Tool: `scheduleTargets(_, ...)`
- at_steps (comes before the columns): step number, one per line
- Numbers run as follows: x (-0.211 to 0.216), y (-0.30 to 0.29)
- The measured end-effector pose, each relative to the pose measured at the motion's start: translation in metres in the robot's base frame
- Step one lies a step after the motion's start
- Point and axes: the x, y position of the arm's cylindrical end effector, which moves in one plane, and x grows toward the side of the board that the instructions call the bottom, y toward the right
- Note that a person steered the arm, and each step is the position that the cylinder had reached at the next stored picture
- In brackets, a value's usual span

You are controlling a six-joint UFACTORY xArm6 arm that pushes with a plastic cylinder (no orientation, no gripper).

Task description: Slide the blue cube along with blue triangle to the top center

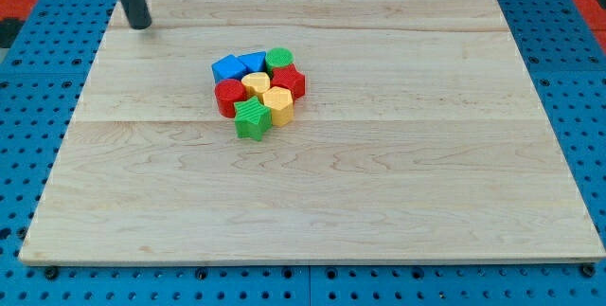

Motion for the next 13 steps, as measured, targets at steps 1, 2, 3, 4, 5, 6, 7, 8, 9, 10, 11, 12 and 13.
scheduleTargets(1,0.041,-0.015)
scheduleTargets(2,0.057,-0.011)
scheduleTargets(3,0.073,0.036)
scheduleTargets(4,0.086,0.089)
scheduleTargets(5,0.109,0.107)
scheduleTargets(6,0.109,0.170)
scheduleTargets(7,0.109,0.196)
scheduleTargets(8,0.100,0.208)
scheduleTargets(9,0.093,0.208)
scheduleTargets(10,0.083,0.209)
scheduleTargets(11,0.067,0.206)
scheduleTargets(12,0.051,0.203)
scheduleTargets(13,0.040,0.188)
